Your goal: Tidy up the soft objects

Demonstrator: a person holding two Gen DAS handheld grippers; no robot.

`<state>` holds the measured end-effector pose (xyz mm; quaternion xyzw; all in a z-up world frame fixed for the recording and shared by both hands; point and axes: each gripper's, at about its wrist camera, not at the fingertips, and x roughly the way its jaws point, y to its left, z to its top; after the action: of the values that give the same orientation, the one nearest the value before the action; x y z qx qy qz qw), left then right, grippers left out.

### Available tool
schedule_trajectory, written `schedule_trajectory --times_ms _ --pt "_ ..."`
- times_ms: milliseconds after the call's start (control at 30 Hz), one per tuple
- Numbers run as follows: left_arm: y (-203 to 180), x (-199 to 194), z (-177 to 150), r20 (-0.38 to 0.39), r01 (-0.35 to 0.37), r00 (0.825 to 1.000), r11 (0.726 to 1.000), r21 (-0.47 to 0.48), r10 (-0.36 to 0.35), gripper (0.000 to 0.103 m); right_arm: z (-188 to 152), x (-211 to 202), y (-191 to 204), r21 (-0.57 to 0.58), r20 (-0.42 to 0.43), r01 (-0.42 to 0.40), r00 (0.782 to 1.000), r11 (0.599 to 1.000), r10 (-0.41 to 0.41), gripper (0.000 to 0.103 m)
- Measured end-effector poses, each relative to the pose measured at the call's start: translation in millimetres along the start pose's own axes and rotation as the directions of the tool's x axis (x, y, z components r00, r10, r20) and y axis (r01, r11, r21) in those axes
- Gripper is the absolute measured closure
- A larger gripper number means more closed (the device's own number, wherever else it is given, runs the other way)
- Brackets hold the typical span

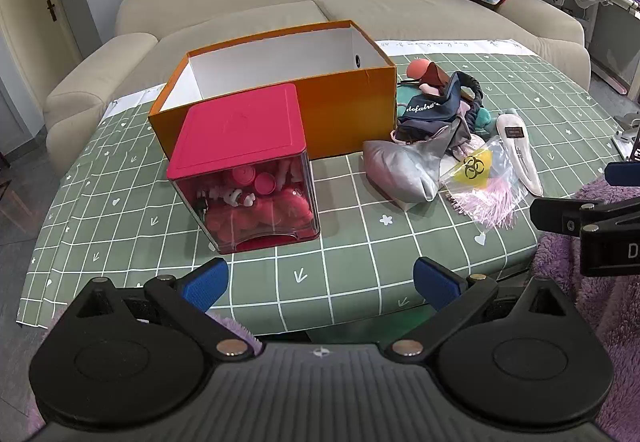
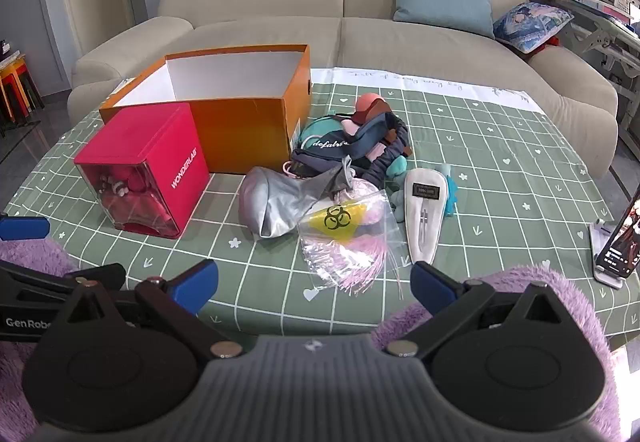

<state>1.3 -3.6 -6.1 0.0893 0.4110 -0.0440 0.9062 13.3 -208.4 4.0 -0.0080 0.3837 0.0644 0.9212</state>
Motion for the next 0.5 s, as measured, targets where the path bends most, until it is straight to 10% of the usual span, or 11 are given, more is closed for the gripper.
schedule_trajectory --times_ms 500 --pt "0.2 0.5 -2.2 -0.005 -0.001 1.000 1.000 0.000 0.001 0.000 -0.6 1.4 0.1 -0.001 -0.003 0.000 1.000 1.000 0.000 0.003"
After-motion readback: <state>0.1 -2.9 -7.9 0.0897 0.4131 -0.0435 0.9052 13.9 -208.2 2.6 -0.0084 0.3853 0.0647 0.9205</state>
